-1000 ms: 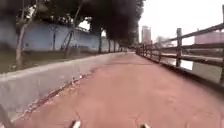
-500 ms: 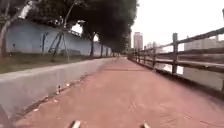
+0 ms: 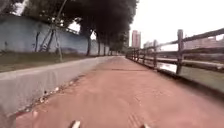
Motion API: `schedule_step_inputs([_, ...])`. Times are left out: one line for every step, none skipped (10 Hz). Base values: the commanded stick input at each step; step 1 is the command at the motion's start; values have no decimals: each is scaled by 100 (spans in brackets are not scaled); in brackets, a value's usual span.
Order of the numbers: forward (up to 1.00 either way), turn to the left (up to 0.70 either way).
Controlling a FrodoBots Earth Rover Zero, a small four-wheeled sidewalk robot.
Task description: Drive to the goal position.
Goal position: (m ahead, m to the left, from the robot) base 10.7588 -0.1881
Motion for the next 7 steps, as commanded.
schedule_step_inputs([70,0])
schedule_step_inputs([70,0])
schedule_step_inputs([70,0])
schedule_step_inputs([70,0])
schedule_step_inputs([70,0])
schedule_step_inputs([70,0])
schedule_step_inputs([70,0])
